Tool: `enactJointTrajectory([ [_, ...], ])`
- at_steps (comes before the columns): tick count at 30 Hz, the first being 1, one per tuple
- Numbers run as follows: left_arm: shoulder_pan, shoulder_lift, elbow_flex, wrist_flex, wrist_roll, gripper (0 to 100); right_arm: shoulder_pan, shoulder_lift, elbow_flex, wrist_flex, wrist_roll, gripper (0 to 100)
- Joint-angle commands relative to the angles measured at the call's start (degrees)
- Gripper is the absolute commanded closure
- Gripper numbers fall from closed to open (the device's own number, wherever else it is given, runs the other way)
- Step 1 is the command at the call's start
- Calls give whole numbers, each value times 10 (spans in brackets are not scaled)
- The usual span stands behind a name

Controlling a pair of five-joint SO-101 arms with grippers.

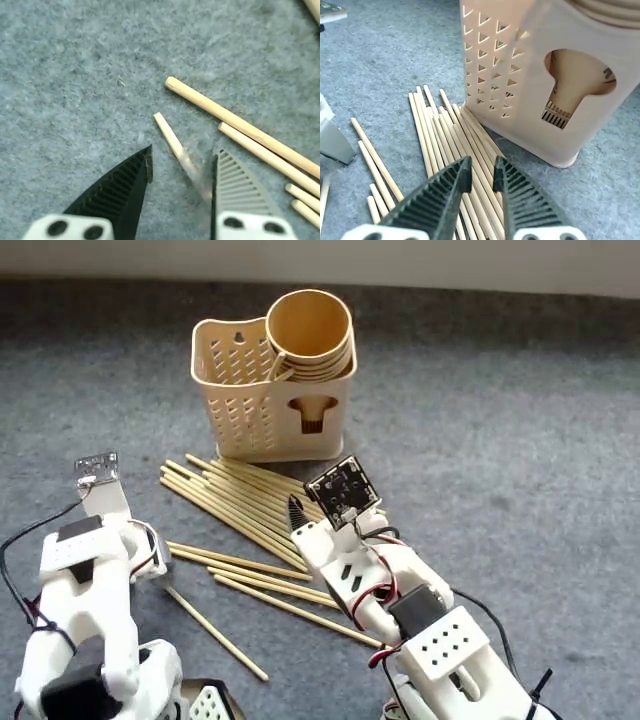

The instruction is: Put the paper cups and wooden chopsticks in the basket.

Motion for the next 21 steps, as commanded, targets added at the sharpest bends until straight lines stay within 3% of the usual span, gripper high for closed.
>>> enactJointTrajectory([
  [1, -2, 24, -29, -11, 4, 891, 5, -9, -4, 3, -4, 911],
  [5, 12, 39, -38, -12, 3, 966, 5, -10, 1, 2, -4, 911],
  [21, 20, 37, -116, 4, 6, 985, 4, -10, 7, 1, -4, 911],
])
